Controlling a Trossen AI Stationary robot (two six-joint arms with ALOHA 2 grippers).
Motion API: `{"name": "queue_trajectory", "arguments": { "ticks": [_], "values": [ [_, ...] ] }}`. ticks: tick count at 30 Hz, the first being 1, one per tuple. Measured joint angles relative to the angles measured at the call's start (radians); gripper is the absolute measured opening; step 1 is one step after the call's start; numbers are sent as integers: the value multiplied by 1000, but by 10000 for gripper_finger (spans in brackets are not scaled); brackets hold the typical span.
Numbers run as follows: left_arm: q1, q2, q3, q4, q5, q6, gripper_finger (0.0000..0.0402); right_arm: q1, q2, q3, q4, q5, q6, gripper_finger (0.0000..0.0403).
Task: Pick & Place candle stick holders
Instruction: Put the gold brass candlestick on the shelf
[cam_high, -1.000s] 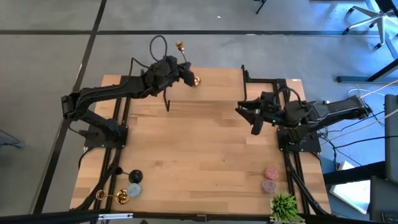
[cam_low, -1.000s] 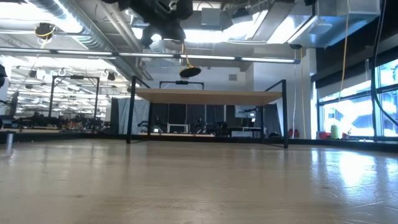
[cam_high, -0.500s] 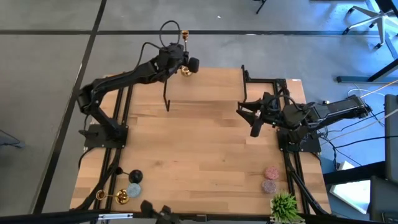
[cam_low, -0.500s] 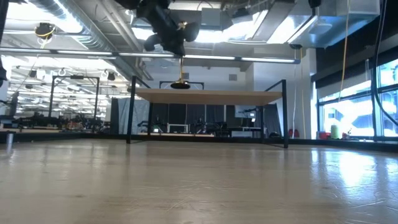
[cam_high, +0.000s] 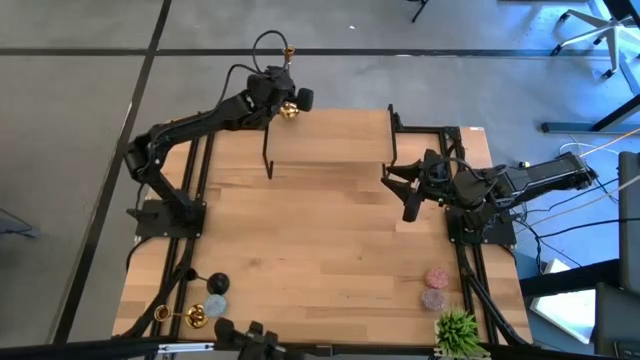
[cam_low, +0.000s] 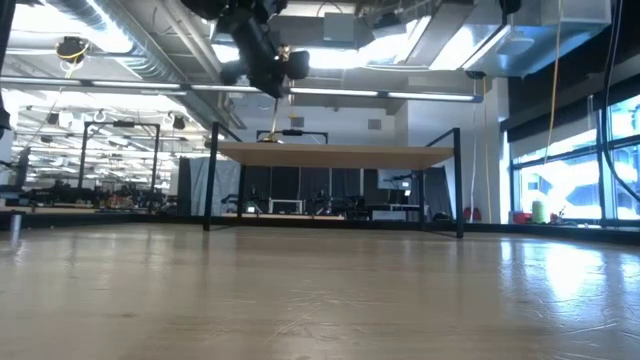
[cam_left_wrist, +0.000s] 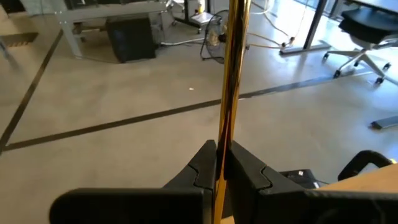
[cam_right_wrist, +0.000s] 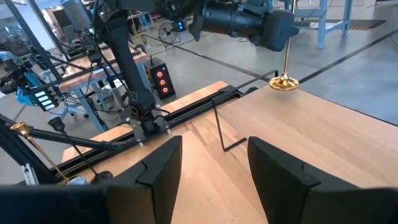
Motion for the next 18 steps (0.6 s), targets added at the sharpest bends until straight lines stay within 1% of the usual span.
{"name": "queue_trajectory", "arguments": {
  "ticks": [4,18],
  "values": [
    [4,0,0,-9,-3,-26,12,0,0,0,0,0,0,188],
    [17,0,-1,-36,-8,-42,12,12,0,0,-19,0,3,188]
  ]
}}
